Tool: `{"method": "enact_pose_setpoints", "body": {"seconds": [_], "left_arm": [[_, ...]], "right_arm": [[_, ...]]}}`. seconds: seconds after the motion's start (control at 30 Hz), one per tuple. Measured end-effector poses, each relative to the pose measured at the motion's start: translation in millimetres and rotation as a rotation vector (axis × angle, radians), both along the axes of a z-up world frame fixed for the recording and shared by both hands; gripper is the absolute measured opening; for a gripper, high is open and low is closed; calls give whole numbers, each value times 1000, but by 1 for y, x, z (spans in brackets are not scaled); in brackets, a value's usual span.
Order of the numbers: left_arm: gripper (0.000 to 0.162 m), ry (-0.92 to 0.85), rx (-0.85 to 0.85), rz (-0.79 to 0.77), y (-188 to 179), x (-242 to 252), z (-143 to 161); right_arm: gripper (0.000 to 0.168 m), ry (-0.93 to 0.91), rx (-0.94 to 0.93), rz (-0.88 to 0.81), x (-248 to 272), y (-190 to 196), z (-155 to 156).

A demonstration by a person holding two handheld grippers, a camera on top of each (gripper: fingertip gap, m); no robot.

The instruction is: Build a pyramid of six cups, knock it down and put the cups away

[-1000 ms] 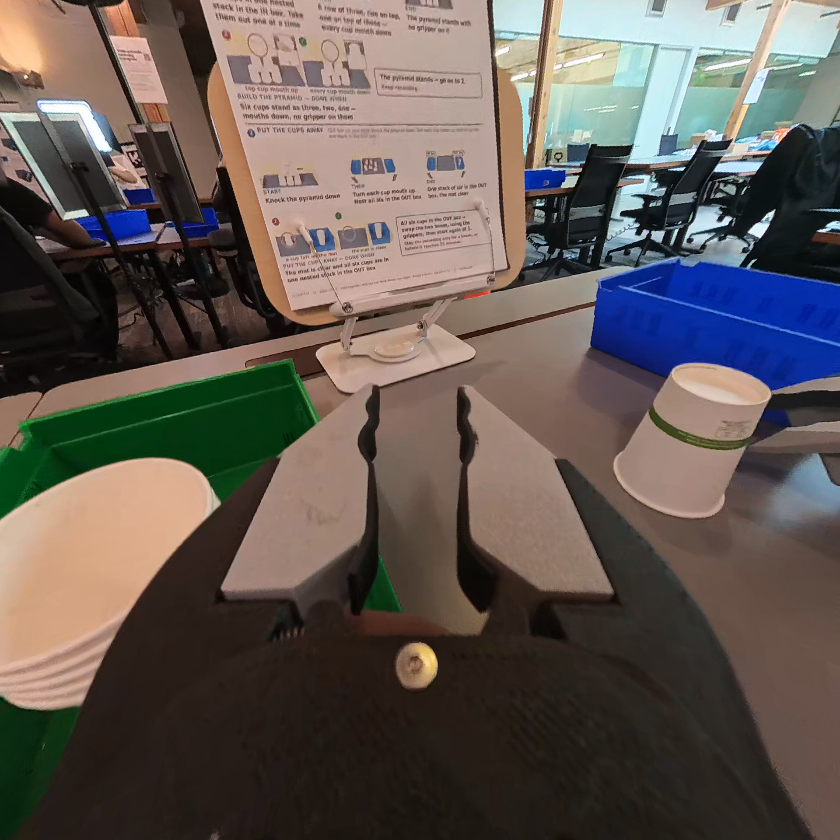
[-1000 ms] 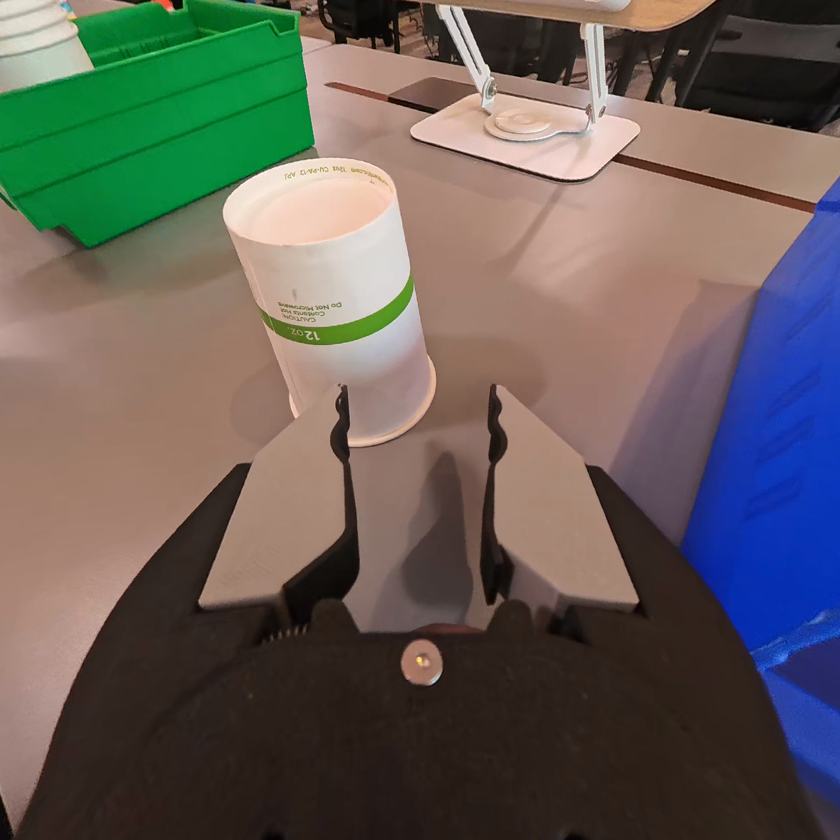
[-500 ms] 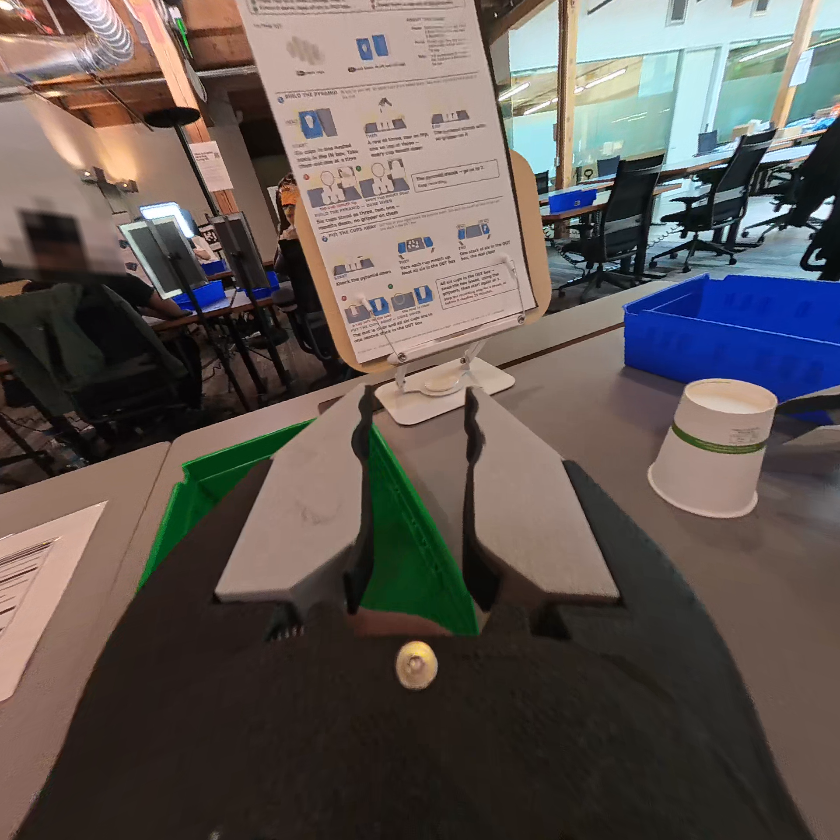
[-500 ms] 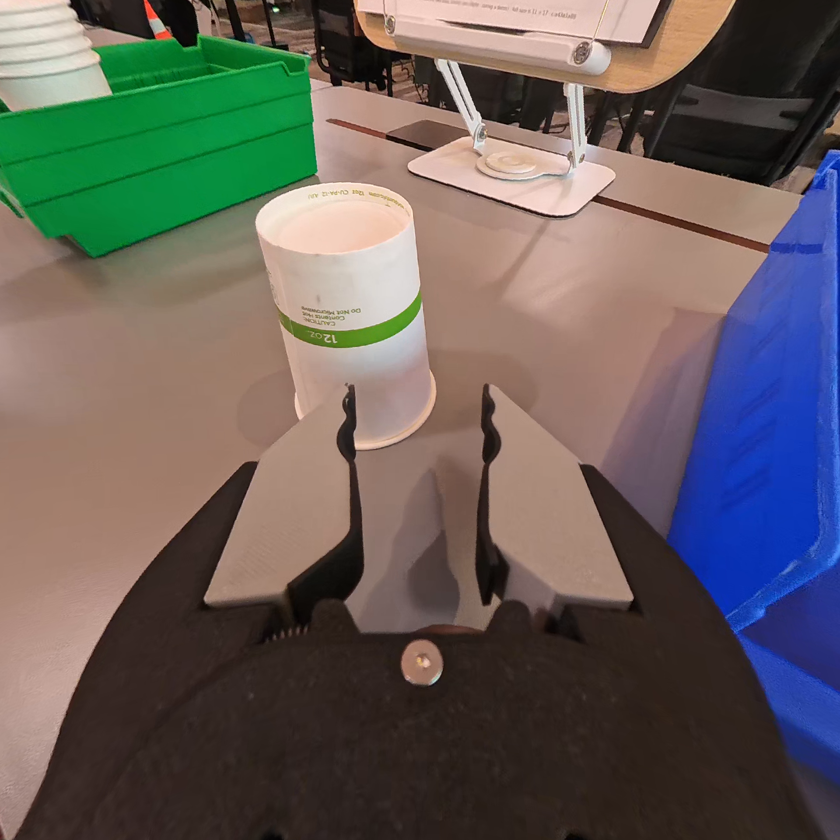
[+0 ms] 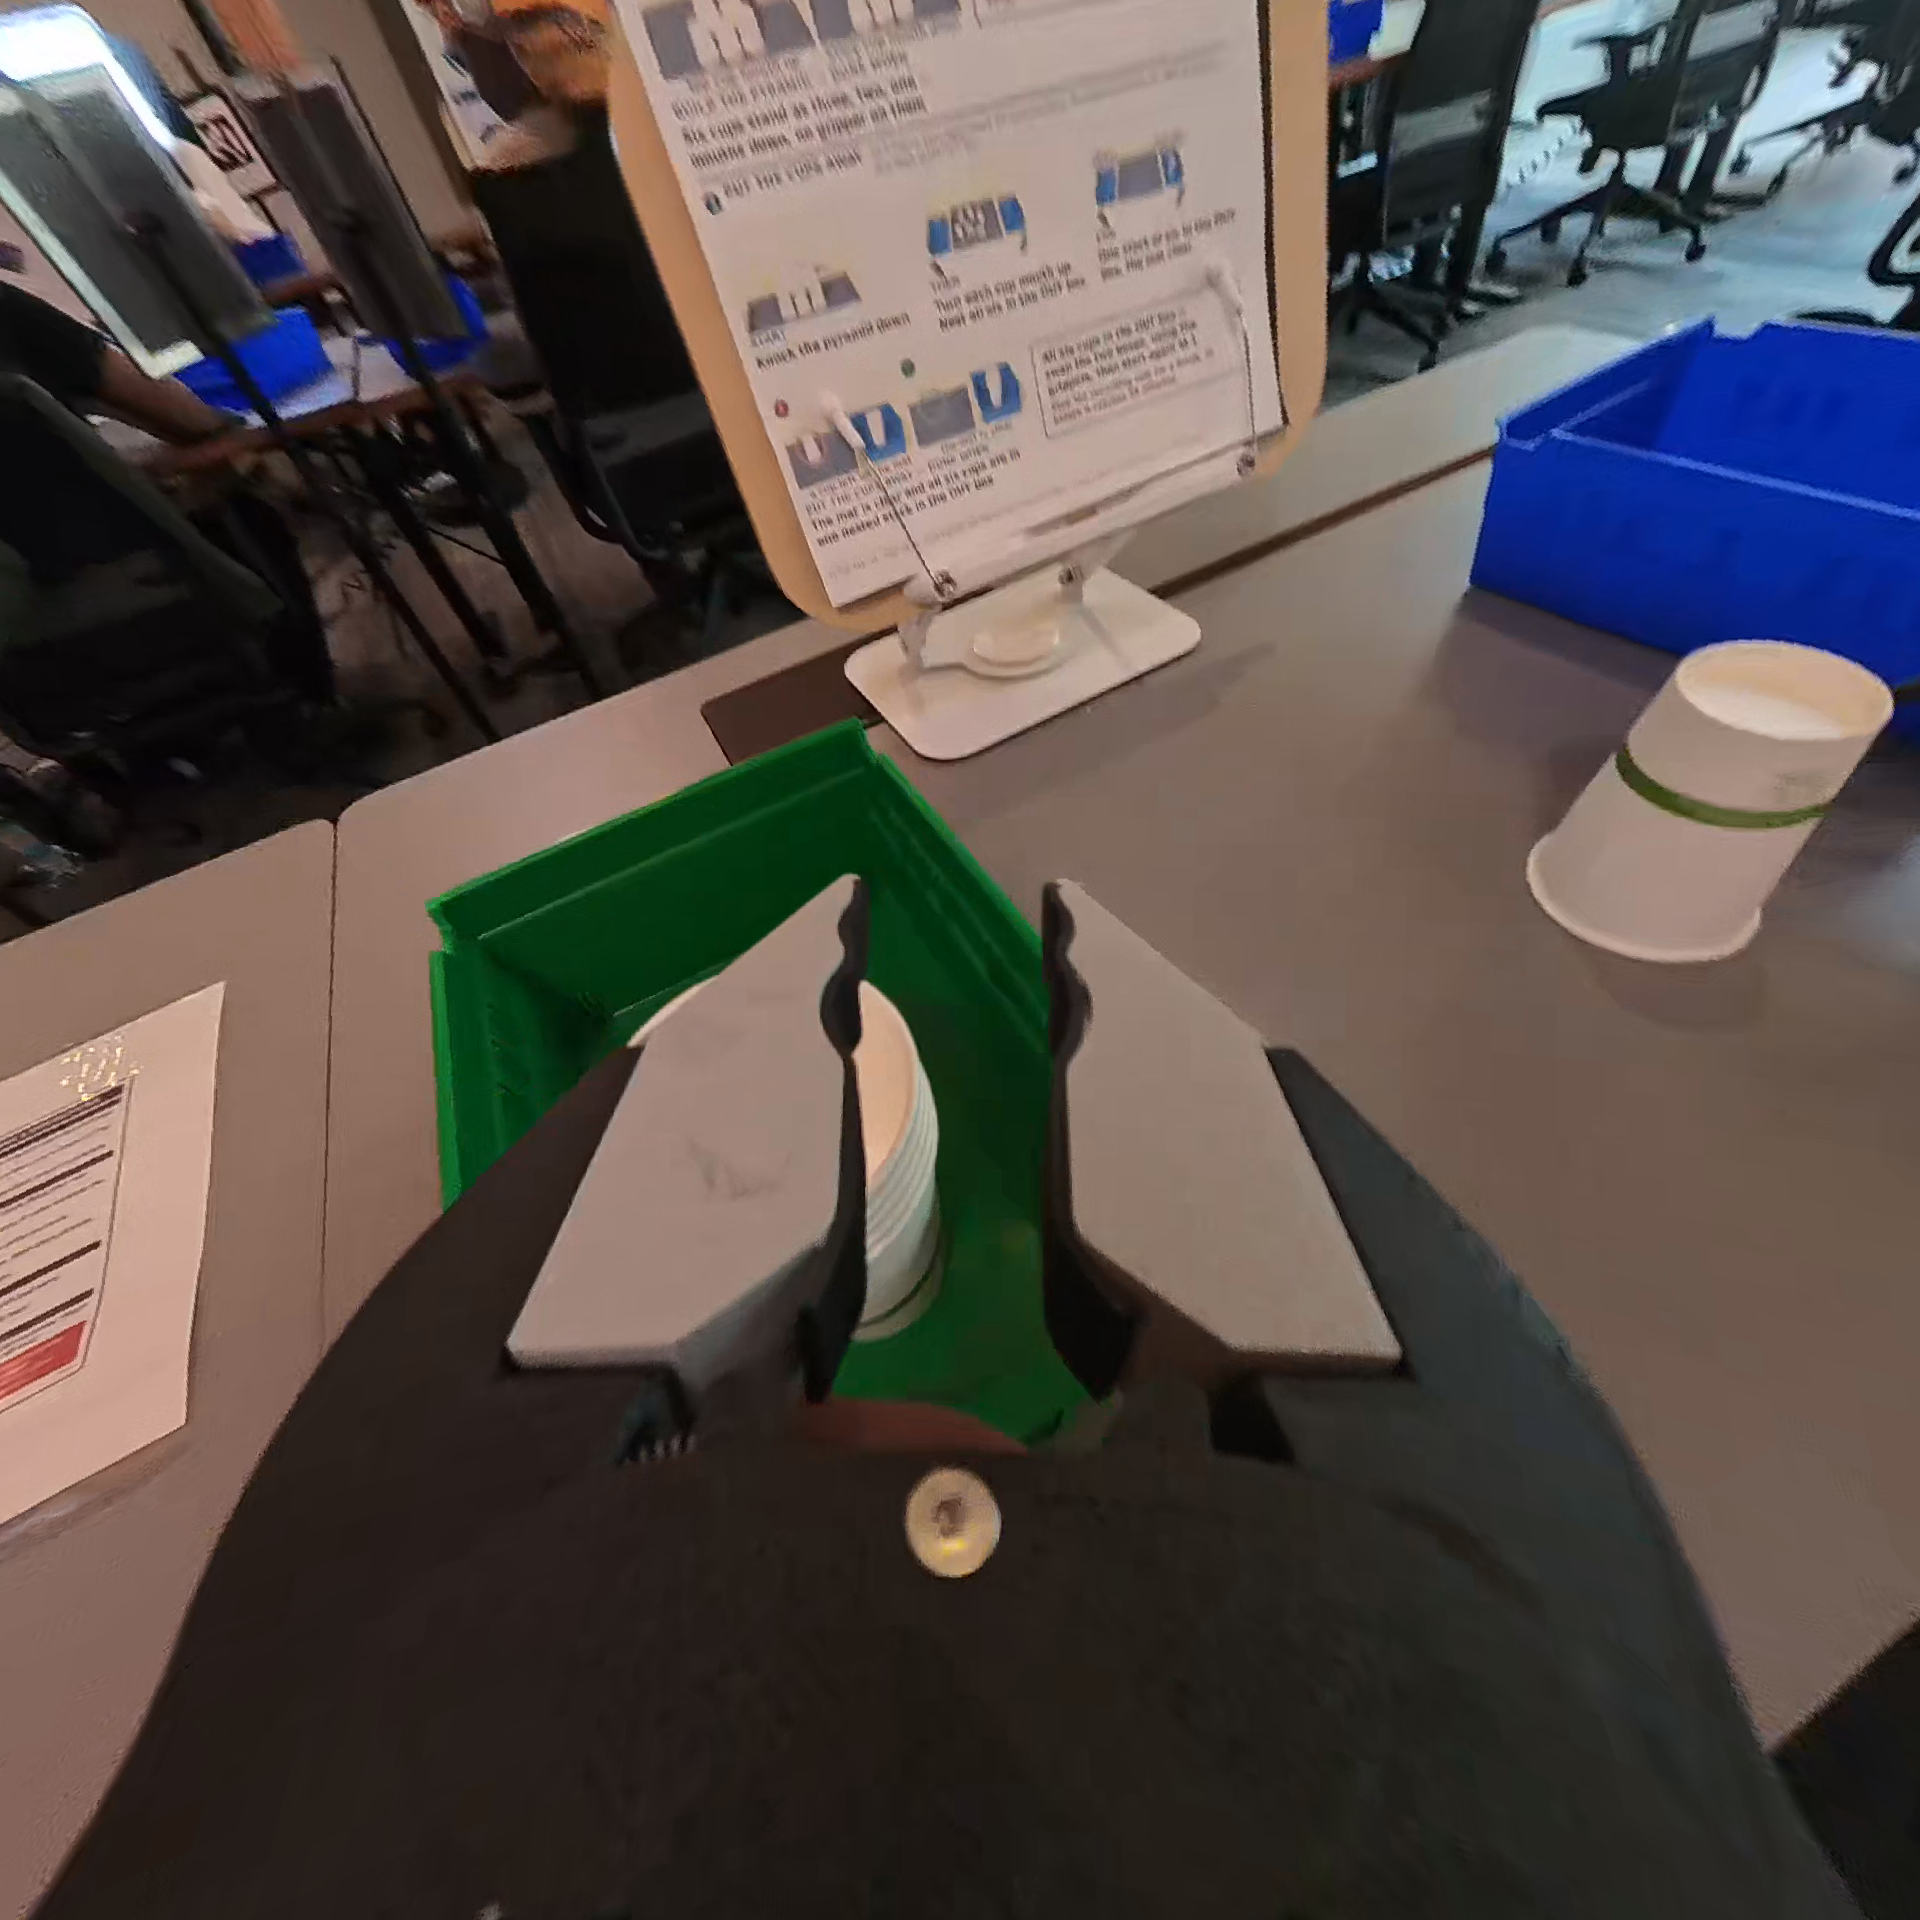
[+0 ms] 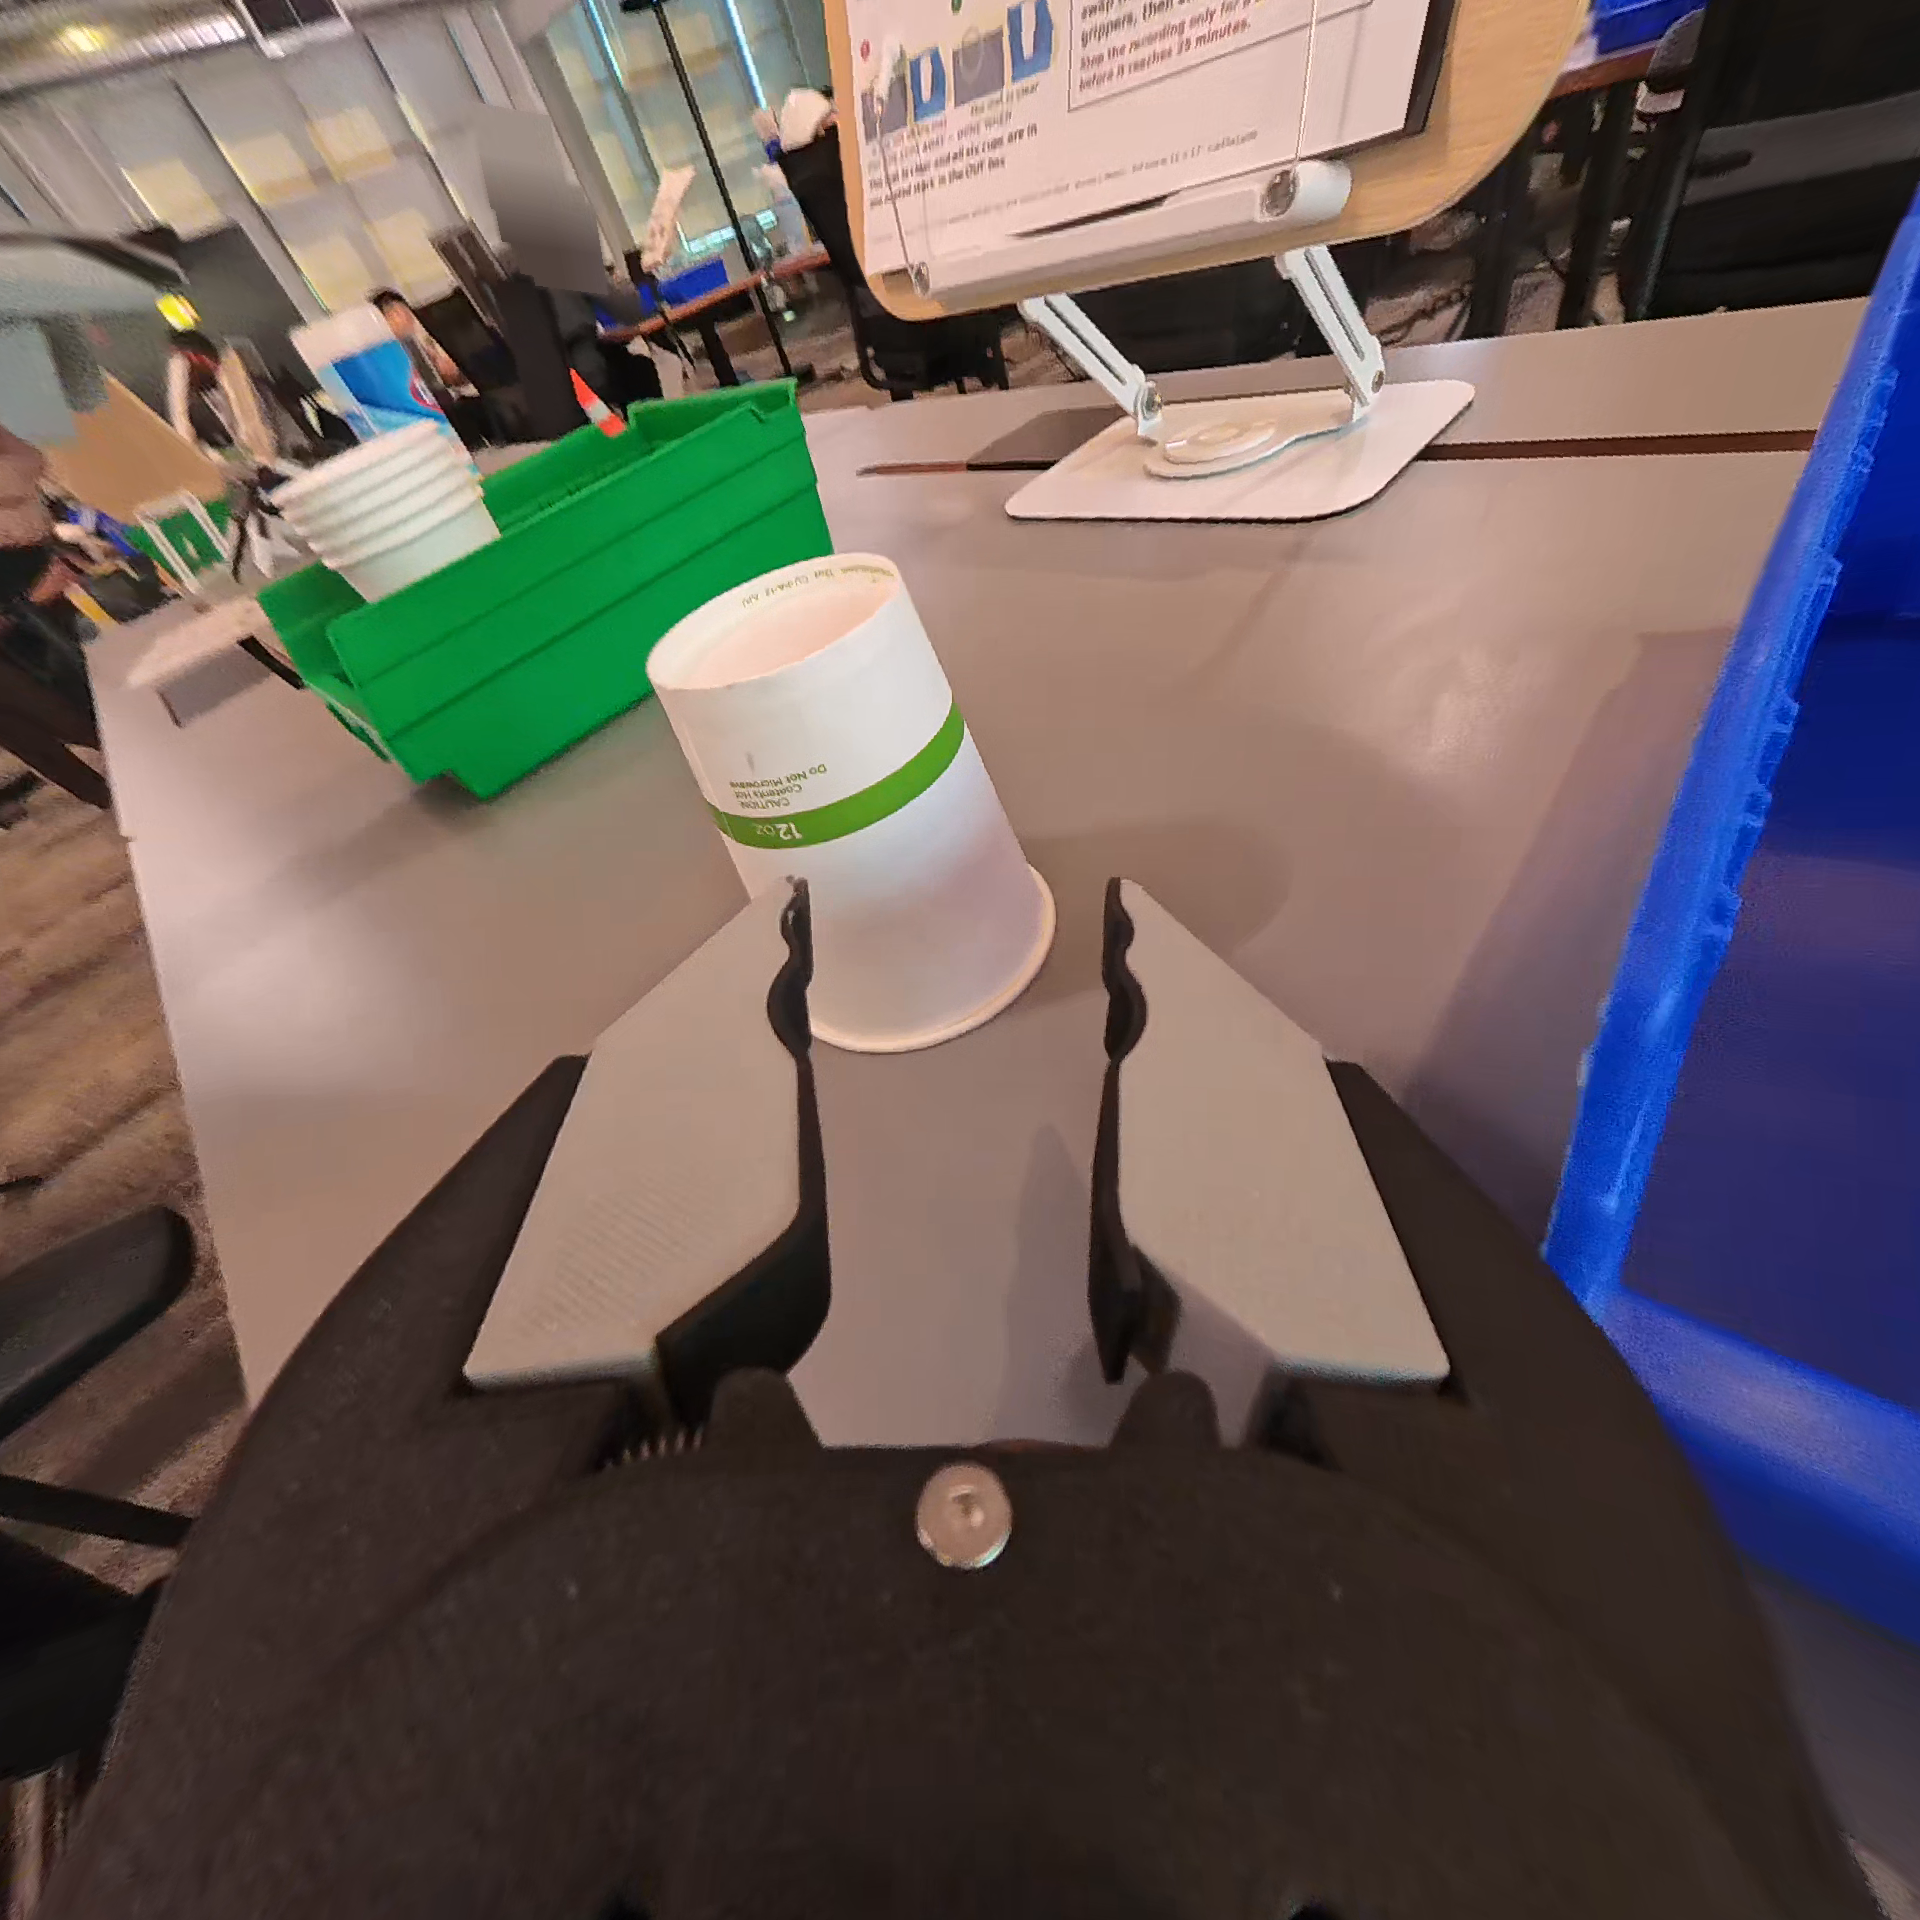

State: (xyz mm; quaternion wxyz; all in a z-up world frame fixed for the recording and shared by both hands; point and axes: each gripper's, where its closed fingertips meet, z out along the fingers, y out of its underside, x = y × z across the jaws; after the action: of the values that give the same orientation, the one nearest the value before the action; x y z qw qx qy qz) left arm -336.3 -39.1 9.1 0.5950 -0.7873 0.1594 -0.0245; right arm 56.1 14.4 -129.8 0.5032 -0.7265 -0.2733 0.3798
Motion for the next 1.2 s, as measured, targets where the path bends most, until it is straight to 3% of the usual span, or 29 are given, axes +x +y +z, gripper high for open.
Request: {"method": "enact_pose_setpoints", "body": {"seconds": [0.2,0.67,0.77,0.9,1.1,1.2], "left_arm": [[16,235,-69,6,-9,-20,-33],[20,255,-222,12,1,-34,-82],[15,214,-206,9,2,-35,-81],[20,182,-187,-9,-2,-33,-73],[2,164,-186,-10,-2,-36,-71],[2,135,-196,-37,-4,-33,-73]], "right_arm": [[46,29,3,33,-1,-3,4],[45,-5,60,18,-2,-6,5],[45,-19,70,16,-3,-7,5],[45,-33,73,16,-4,-7,4],[45,-27,67,16,-3,-6,4],[45,-25,66,15,-3,-6,4]]}}
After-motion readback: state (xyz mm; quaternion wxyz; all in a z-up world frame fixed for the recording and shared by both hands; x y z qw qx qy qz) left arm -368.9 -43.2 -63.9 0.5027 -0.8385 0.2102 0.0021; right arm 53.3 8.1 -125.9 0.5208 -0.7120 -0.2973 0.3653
